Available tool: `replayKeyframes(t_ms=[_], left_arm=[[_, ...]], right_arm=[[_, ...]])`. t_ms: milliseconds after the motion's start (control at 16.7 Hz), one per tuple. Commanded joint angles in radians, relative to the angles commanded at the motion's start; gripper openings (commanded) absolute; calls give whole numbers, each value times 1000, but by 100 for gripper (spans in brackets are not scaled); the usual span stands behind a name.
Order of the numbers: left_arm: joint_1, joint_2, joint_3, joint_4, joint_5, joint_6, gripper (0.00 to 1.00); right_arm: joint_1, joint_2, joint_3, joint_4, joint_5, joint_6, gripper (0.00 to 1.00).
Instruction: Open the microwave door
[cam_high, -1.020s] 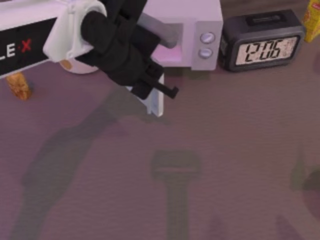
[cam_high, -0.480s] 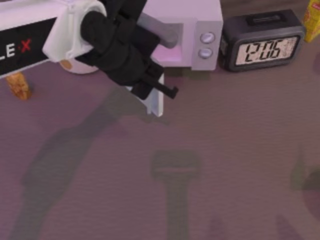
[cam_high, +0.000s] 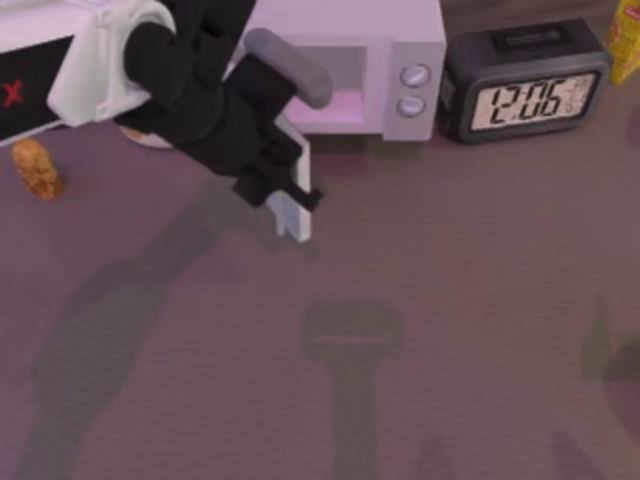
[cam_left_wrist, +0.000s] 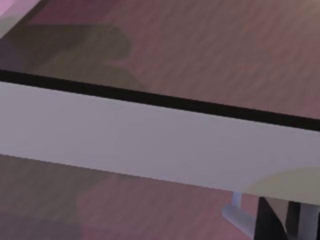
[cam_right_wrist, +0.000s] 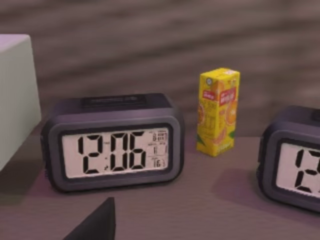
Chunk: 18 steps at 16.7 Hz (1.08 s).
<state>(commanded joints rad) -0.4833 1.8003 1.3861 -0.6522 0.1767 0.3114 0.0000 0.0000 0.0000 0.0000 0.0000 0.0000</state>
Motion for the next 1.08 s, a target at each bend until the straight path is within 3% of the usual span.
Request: replayKeyframes(t_ms=[1080], left_arm=[[5,-3,-5,-1,6,12,0]], right_arm=[[0,0,0,0,0,0,100]])
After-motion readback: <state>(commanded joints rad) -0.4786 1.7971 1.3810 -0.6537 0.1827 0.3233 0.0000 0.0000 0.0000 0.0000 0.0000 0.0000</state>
